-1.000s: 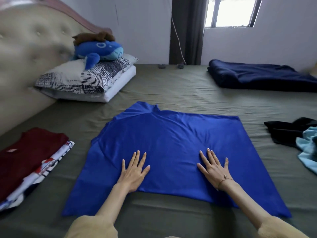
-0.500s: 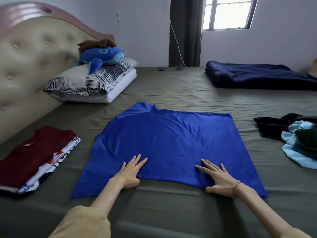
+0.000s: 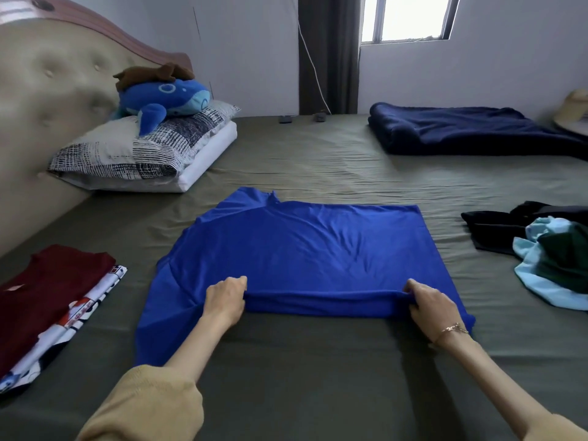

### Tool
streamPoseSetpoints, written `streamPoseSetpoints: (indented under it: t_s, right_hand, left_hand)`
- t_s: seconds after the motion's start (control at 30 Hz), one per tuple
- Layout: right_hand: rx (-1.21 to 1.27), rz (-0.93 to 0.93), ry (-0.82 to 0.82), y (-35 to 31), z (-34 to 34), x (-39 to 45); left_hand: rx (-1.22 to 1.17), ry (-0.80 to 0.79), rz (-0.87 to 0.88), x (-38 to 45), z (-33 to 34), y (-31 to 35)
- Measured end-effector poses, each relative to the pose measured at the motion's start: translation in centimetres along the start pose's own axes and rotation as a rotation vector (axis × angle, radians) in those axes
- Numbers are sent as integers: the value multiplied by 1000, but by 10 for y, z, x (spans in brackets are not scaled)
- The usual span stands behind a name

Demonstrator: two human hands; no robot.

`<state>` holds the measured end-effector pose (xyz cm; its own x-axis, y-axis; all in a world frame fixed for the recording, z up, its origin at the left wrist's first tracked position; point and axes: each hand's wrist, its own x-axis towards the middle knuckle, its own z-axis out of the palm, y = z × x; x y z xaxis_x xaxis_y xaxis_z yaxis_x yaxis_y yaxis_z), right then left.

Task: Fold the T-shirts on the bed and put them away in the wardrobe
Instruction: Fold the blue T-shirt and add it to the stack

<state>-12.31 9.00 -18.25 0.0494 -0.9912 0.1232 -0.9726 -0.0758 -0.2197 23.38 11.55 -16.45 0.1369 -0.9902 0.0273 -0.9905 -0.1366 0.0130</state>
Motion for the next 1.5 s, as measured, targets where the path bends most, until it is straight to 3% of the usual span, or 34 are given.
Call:
streamPoseSetpoints:
  t_s: [0.17,0.47,0.63,0.73,0.83,0.97,1.1,1.17,1.37,1.5]
  right_hand:
    - [139,224,19,24,-1,38]
    - [442,456,118,56,15,95]
    - [422,569,199,59,19,103]
    - [354,599,233,53,23,101]
    - [201,546,307,47,30,94]
    - [39,284,336,21,45,83]
    - [40,-56,-106,-12,53,73]
    - [-46,-64,-231,-15,58,70]
    - [-89,201,-240,-2,48,65]
    - [-57,17,-222,-33,49,69]
  left_hand:
    - [-27,60,-89,49,-1,4]
    - [-162,111,-242,125,7,25]
    - [-183,100,-326,137,22,38]
    - [-100,168,-274,133,35,50]
    - [-78,216,-169,121,45,69]
    - [-141,93,68,99,57,109]
    - [-209,-81,299,83,64,138]
    - [-231,-127,358,80,63,135]
    - [-307,-90,270,77,63,93]
    - [-310,148,237,76,52,65]
